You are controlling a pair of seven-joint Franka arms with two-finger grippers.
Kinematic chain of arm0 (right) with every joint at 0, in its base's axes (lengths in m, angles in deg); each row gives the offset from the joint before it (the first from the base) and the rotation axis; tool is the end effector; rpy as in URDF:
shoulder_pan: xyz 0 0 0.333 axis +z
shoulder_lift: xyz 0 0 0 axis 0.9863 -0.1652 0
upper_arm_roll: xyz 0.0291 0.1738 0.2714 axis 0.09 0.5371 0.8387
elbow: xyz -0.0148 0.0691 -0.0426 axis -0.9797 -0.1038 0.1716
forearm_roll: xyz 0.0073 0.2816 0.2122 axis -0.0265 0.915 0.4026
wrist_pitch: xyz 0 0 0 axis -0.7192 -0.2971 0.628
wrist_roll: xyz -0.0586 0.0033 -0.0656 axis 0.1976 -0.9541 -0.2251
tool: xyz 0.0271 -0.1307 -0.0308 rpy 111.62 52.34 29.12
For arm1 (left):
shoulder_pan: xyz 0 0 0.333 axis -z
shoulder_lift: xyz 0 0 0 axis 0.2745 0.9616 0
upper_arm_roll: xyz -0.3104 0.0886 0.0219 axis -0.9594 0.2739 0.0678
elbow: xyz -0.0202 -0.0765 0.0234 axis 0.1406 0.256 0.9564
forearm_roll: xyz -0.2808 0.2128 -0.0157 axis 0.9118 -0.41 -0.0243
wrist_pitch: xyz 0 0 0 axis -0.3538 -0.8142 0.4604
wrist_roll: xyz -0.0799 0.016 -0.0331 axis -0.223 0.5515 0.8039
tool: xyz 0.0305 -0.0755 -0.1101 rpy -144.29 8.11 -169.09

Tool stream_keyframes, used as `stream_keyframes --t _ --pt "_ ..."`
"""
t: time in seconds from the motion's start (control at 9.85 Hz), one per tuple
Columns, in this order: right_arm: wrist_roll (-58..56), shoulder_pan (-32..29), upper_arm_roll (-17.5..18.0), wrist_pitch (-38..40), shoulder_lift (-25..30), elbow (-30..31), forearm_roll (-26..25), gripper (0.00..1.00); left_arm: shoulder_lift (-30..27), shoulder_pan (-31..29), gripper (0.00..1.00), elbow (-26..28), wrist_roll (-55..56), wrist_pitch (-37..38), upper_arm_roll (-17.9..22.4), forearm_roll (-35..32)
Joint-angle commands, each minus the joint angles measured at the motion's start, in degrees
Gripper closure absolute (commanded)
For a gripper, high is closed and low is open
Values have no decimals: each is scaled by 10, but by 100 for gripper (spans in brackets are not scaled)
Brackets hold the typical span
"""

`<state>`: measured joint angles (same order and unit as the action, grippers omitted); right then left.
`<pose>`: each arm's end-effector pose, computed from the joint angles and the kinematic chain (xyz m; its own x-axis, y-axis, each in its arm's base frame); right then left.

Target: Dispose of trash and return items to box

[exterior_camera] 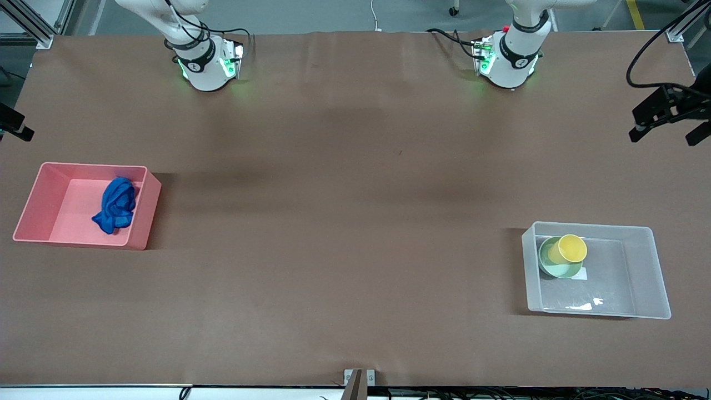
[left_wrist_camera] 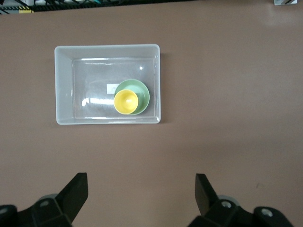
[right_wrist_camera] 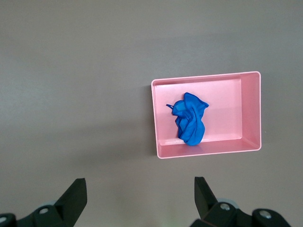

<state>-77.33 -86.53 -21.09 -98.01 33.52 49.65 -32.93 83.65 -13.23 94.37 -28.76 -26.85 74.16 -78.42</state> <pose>0.4934 -0.0773 0.6424 0.9919 -0.1266 0.0052 -0.1266 -0.9919 0.0068 0.5028 -0.0201 0.6566 0.9885 -0.0901 0.1211 -0.0923 -0.9957 0.0126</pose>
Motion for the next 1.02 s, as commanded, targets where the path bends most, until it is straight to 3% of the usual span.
stream_keyframes --t 0.0,0.91 --pt "-7 -4 2 6 -1 -5 0 0 43 -4 0 -33 7 39 -8 -12" --pt "-8 -4 2 7 -1 -5 0 0 26 -2 0 -10 11 69 -7 -16"
